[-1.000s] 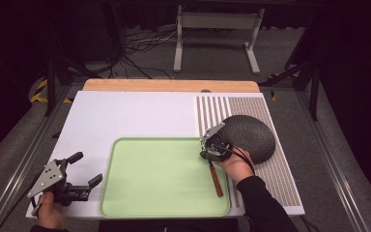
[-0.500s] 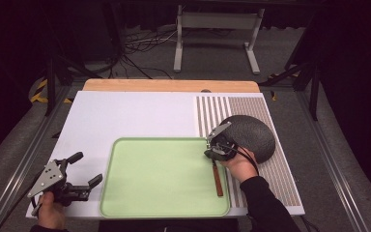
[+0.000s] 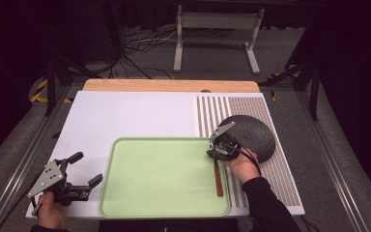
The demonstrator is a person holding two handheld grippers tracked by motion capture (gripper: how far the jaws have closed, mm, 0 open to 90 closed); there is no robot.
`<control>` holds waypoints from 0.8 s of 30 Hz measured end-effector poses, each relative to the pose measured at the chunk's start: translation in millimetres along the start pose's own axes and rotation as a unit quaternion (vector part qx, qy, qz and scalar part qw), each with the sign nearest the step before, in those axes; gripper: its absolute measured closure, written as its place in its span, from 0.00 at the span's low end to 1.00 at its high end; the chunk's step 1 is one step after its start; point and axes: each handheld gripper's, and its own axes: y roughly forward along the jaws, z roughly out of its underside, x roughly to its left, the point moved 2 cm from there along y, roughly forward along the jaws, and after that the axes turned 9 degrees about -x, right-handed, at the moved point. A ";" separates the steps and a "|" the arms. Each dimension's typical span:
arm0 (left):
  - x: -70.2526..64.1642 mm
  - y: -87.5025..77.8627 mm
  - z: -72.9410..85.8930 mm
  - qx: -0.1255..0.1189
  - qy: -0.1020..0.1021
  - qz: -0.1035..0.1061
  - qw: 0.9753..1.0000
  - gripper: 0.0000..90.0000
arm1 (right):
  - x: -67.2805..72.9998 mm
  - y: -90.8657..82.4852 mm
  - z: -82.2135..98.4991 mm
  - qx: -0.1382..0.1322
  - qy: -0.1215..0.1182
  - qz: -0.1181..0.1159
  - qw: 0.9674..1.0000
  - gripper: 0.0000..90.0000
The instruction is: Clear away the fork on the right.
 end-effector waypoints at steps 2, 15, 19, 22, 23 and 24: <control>-0.1 0.0 0.0 0.000 0.000 0.000 1.000 0.00 | 1.2 -2.1 -1.4 -0.007 -0.002 -0.001 1.000 1.00; 0.0 -0.4 -0.1 0.002 0.000 0.000 1.000 0.00 | 6.6 -32.1 -14.3 -0.082 0.002 0.004 0.997 0.44; -0.4 0.2 0.0 0.000 -0.001 0.000 1.000 0.00 | 9.0 -43.9 -14.3 -0.118 -0.011 0.013 0.993 0.24; -0.3 -0.1 -0.1 0.001 -0.001 0.000 1.000 0.00 | 10.2 -50.5 -12.8 -0.139 -0.020 0.016 0.990 0.19; -0.4 -0.2 -0.2 0.001 -0.001 0.000 1.000 0.00 | 10.9 -54.3 -11.5 -0.150 -0.024 0.019 0.988 0.15; -0.4 -0.1 -0.1 0.000 0.000 -0.001 1.000 0.00 | 11.2 -58.1 -10.0 -0.159 -0.026 0.016 0.987 0.12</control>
